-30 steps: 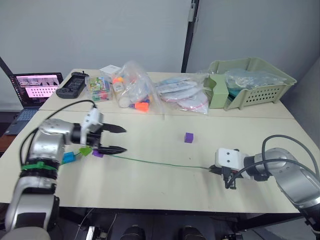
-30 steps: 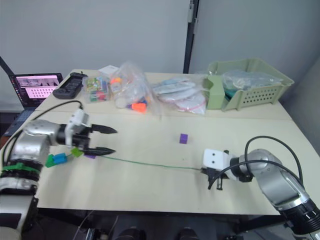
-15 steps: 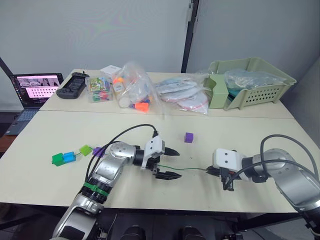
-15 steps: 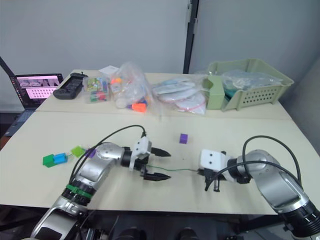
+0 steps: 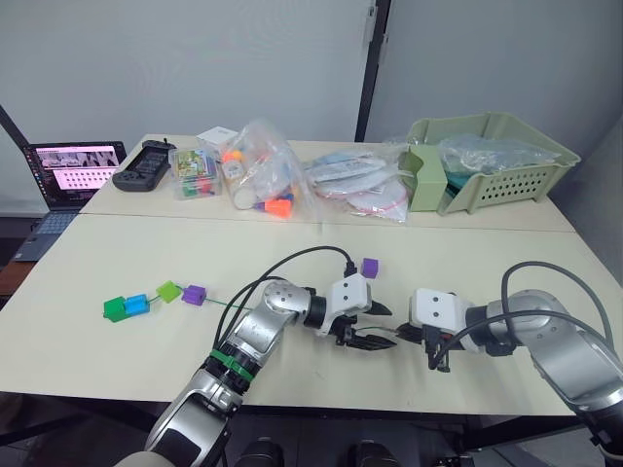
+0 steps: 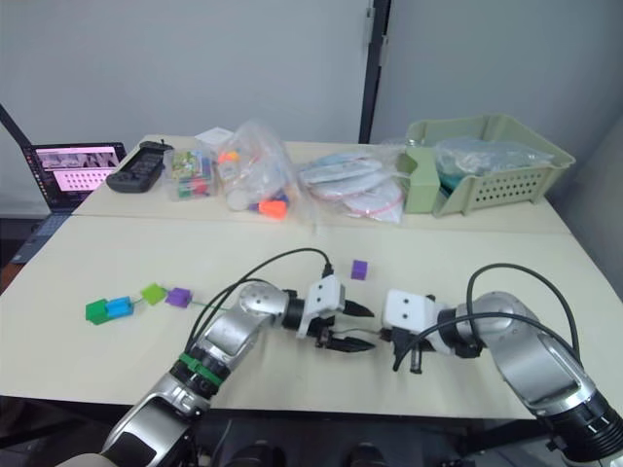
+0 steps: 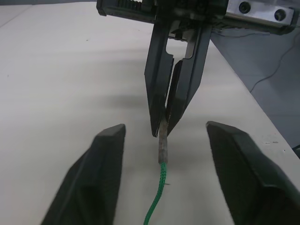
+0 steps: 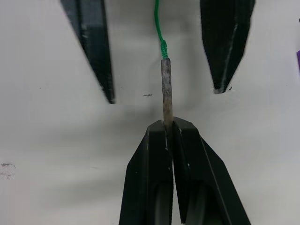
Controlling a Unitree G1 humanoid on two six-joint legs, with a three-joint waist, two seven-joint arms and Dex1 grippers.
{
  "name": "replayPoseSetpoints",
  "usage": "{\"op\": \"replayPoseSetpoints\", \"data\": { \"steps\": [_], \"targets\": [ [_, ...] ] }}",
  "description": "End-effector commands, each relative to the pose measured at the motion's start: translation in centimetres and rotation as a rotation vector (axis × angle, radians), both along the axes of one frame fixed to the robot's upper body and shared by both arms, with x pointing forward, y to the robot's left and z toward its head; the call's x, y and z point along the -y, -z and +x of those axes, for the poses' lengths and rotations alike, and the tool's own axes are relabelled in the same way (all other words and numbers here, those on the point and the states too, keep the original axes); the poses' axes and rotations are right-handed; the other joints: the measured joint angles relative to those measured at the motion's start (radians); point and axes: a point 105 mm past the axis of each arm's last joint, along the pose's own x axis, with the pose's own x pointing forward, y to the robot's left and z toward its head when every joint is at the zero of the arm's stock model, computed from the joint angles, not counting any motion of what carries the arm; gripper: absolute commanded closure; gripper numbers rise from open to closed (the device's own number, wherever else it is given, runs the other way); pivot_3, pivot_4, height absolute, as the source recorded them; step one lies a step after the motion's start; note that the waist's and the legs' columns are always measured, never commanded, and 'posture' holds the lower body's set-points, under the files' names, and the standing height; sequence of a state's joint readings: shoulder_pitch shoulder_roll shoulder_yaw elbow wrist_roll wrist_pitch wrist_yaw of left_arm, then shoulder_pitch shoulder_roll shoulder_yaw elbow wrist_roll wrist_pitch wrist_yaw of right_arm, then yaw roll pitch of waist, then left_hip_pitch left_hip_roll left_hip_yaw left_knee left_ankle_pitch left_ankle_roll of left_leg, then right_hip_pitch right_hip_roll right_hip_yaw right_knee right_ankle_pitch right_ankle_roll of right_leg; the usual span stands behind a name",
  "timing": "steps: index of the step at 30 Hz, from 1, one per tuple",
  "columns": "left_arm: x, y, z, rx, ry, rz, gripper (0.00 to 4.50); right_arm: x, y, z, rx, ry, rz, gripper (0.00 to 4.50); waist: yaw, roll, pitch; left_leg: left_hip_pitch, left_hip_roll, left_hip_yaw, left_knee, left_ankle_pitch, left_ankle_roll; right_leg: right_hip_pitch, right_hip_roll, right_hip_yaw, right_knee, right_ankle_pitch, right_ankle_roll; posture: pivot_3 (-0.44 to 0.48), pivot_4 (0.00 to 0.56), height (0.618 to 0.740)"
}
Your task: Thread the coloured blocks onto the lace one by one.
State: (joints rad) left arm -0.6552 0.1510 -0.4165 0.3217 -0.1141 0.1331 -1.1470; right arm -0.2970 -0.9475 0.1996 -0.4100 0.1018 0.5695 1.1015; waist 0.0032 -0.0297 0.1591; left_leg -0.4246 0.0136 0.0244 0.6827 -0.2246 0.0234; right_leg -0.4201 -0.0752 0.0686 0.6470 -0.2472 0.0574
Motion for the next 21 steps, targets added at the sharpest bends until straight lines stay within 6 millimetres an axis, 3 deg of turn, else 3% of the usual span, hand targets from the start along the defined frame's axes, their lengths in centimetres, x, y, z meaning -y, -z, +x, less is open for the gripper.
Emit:
{"op": "replayPoseSetpoints", "data": {
  "steps": [1,8,11,17,21],
  "targets": [
    [0.68,-0.77,-0.14,0.052,0.02,-0.013,1.82,-0.57,-0.96,-0.08,0.036,-0.022,0.009,4.5,0.0,0.0,0.0,0.0,0.0,0.0,0.0,0.0,0.0,0.0,0.0,0.0,0.0,0.0,0.0,0.0,0.15,0.734],
    [0.68,-0.63,-0.16,0.054,0.026,-0.006,1.82,-0.56,-1.06,-0.03,0.037,-0.018,0.01,4.5,0.002,0.0,0.0,0.0,0.0,0.0,0.0,0.0,0.0,0.0,0.0,0.0,0.0,0.0,0.0,0.0,0.15,0.734],
    [0.69,-0.55,-0.22,0.048,0.03,-0.005,2.56,-0.54,-1.1,-0.02,0.038,-0.016,0.01,4.5,0.002,0.0,0.0,0.0,0.0,0.0,0.0,0.0,0.0,0.0,0.0,0.0,0.0,0.0,0.0,0.0,0.15,0.734],
    [0.74,-0.36,-0.28,0.044,0.036,0.001,4.48,-0.54,-1.17,0.01,0.04,-0.014,0.011,4.5,0.002,0.0,0.0,0.0,0.0,0.0,0.0,0.0,0.0,0.0,0.0,0.0,0.0,0.0,0.0,0.0,0.15,0.734],
    [0.88,-0.17,-0.26,0.05,0.04,0.012,4.48,-0.53,-1.24,0.02,0.043,-0.011,0.011,4.5,0.003,0.0,0.0,0.0,0.0,0.0,0.0,0.0,0.0,0.0,0.0,0.0,0.0,0.0,0.0,0.0,0.15,0.734]
  ]
}}
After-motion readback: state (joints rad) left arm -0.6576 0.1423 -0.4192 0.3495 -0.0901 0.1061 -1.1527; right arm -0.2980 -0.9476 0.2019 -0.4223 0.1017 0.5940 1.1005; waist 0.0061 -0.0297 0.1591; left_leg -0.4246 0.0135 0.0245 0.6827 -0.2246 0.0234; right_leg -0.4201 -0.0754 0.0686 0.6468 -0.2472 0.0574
